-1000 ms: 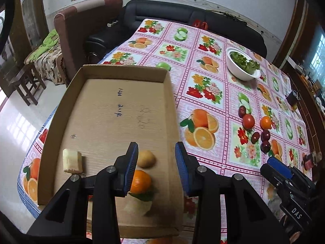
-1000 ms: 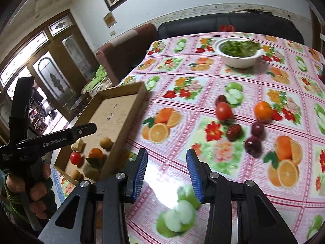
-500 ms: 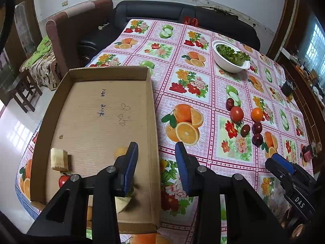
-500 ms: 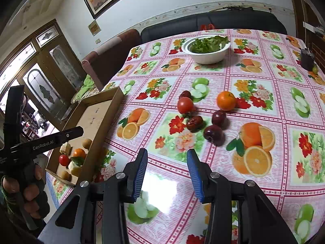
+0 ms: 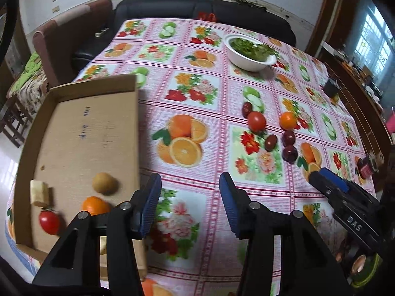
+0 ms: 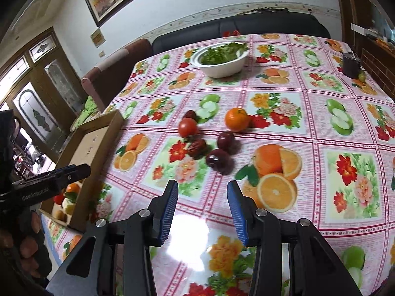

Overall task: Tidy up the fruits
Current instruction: 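Move both tools back from the box toward the fruit pile, then grasp a red date with the left tool while the right tool grasps a dark red plum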

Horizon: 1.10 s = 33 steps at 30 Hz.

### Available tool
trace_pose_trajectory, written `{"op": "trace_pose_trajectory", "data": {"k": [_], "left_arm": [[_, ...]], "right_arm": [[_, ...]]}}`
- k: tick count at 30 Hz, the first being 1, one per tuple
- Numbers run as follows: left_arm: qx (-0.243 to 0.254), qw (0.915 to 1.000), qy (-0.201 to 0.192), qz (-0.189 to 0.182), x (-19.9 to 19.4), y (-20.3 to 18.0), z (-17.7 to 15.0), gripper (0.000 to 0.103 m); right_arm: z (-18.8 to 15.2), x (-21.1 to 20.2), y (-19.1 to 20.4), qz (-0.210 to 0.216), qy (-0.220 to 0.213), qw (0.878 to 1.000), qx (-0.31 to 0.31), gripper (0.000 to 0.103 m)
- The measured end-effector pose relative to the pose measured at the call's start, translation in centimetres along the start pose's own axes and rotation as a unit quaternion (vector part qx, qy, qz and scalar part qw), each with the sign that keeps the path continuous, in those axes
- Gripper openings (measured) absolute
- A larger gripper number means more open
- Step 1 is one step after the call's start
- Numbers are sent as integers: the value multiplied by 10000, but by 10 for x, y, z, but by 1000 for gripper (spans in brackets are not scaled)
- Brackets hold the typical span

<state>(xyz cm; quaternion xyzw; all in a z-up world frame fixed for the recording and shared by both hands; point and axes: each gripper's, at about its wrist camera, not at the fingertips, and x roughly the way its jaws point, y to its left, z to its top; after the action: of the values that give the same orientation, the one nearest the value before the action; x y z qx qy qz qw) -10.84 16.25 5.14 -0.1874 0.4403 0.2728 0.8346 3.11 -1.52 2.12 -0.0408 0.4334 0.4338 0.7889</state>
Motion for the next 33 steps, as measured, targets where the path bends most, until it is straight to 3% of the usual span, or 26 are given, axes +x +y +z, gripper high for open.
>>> {"op": "trace_pose_trajectory", "data": {"k": [13,14,15,20,27,28,29,30,33], "left_arm": [[261,9977,352,-524,44,-48,16,47],[305,9972,387,-558,49,-53,18,47],[351,9967,421,-595,54,-58,20,47],[546,9934,550,-844,74,-83,28,47],[703,9918,626,-867,102,-118,40,47],[745,9915,616,-872,104,-122,42,43],[761,9914,607,-878,105,-124,42,29],[780,9917,577,-849,105,-126,42,22],[800,9916,559,-851,104,-125,40,22]], "right_arm": [[21,62,-10,-296,288,9991,-46,43],[23,66,-11,-272,311,9991,-74,42],[25,68,-11,-287,275,9991,-135,32],[25,48,-20,-192,132,9997,-68,32],[18,18,-54,-146,-5,9990,432,32],[18,16,-57,-153,-20,9987,477,32],[17,13,-60,-180,-30,9985,512,32],[16,12,-63,-188,-29,9984,534,32],[16,8,-67,-195,-41,9981,591,32]]}}
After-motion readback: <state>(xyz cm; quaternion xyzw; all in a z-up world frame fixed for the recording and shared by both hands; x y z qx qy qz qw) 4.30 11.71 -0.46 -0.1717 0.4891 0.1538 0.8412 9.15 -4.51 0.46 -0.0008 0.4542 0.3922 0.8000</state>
